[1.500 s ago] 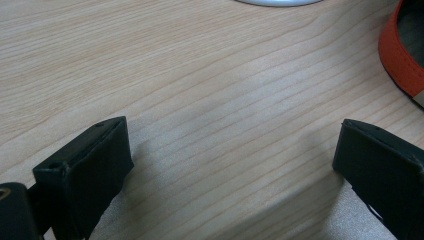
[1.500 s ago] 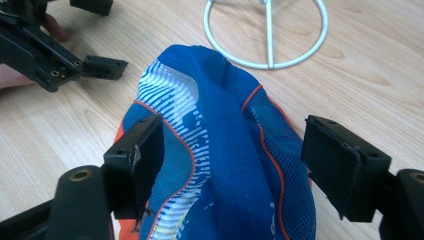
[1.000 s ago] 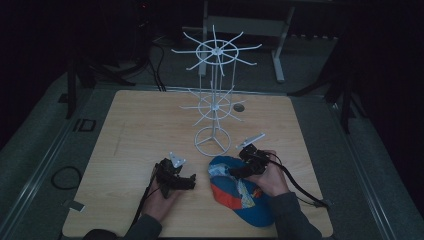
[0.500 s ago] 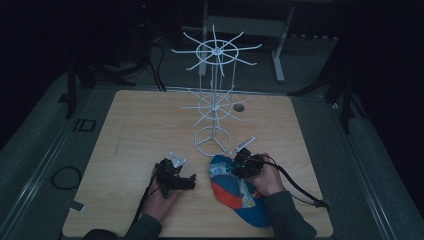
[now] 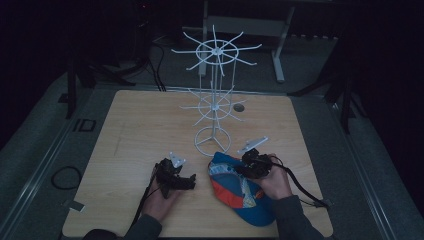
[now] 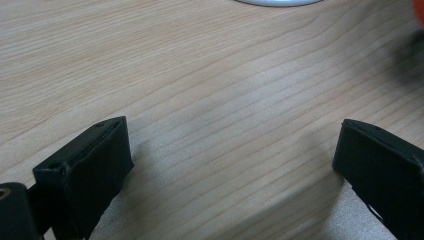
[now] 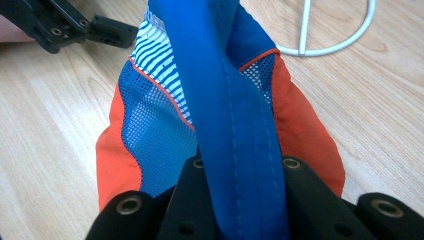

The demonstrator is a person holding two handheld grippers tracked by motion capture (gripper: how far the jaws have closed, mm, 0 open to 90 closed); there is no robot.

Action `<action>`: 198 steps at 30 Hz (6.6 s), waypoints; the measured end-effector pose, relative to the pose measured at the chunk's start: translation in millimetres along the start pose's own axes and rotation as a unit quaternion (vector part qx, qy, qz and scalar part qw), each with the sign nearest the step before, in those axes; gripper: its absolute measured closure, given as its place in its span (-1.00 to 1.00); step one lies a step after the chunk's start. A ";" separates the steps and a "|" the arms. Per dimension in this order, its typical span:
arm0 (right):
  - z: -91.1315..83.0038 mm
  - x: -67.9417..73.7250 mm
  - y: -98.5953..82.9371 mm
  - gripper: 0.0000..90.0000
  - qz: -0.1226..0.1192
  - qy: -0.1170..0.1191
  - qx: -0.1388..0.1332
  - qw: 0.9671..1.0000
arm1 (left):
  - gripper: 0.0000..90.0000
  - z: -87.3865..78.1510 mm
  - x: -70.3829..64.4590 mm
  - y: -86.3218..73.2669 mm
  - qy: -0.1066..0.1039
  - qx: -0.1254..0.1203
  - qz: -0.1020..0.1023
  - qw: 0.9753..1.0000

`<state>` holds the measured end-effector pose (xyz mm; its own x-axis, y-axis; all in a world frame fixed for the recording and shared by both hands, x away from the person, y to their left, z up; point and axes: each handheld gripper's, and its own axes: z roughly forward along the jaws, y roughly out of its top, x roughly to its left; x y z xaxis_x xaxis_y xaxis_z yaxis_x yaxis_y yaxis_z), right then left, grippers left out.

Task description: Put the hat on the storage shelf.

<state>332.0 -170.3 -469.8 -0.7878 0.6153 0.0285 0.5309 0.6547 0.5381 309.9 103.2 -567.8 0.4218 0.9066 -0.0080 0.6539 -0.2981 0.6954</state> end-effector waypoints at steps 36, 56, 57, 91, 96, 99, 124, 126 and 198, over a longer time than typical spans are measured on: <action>-67.1 -3.3 -6.0 0.93 0.017 0.012 -0.106 0.994 | -0.94 -0.3 0.1 0.1 -0.001 0.002 0.001 1.000; -89.8 -9.9 -6.7 0.93 0.028 0.016 -0.147 0.989 | -0.94 -0.1 0.1 0.1 0.000 0.001 0.000 1.000; -90.9 -10.0 -6.8 0.93 0.028 0.015 -0.148 0.988 | -0.94 -0.1 0.1 0.1 0.000 0.001 0.000 1.000; -117.5 -9.0 -4.5 0.93 0.026 0.007 -0.184 0.983 | -0.94 -0.2 0.1 0.1 -0.001 0.002 0.000 1.000; -122.0 -8.5 -3.3 0.93 0.023 0.006 -0.190 0.981 | -0.94 -0.2 0.1 0.1 -0.001 0.002 0.001 1.000; -124.9 -8.3 -2.6 0.93 0.024 0.006 -0.193 0.981 | -0.94 -0.2 0.1 0.1 -0.001 0.002 0.001 1.000; -142.9 -10.3 1.5 0.93 0.018 -0.003 -0.215 0.977 | -0.94 -0.2 0.1 0.1 -0.001 0.002 0.001 1.000; -144.4 -10.3 2.0 0.93 0.018 -0.004 -0.217 0.976 | -0.94 -0.2 0.1 0.1 -0.001 0.002 0.001 1.000; -192.5 -20.1 15.2 0.91 0.021 -0.049 -0.309 0.950 | -0.94 -0.2 0.1 0.1 -0.001 0.001 0.000 1.000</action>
<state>295.8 -257.2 -300.1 -0.7205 0.6934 -0.0022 0.2526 0.2654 0.9305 309.9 103.3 -567.6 0.4231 0.9061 -0.0084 0.6552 -0.2995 0.6935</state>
